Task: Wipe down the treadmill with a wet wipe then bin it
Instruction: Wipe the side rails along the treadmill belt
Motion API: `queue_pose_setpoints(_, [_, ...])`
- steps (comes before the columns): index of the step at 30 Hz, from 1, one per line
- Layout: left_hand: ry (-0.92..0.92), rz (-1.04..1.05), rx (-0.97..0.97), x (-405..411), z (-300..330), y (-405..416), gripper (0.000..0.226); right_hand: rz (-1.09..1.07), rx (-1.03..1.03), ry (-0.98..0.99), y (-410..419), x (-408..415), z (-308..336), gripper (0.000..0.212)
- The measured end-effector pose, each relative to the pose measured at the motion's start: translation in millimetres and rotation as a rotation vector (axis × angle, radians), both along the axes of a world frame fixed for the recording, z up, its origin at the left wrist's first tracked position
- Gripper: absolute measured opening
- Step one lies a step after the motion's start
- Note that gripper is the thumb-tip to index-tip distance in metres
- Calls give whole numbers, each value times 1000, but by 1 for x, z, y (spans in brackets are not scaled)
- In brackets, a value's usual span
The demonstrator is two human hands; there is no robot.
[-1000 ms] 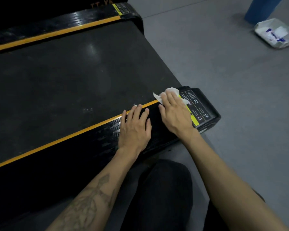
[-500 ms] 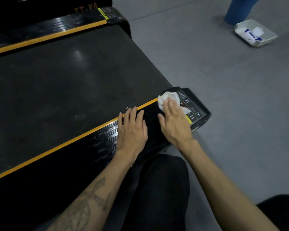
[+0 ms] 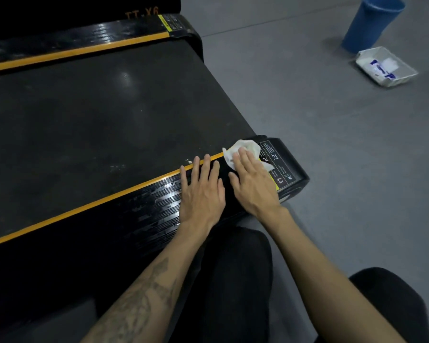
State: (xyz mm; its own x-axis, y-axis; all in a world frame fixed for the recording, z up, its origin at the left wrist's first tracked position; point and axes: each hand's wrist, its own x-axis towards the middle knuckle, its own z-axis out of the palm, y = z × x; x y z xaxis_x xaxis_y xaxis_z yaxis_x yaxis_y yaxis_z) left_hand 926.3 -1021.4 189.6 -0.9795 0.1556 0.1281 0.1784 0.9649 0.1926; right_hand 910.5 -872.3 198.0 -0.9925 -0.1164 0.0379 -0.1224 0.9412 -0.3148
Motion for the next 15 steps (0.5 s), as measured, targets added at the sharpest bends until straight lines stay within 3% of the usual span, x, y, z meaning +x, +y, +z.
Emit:
queue_pose_setpoints(7, [-8,5,10,2,0,2,63,-32,46,5,-1,30,-11,71])
queue_pose_setpoints(15, [-13,-14,0,3,-1,2,60,-88,20,9,7,31,1,62])
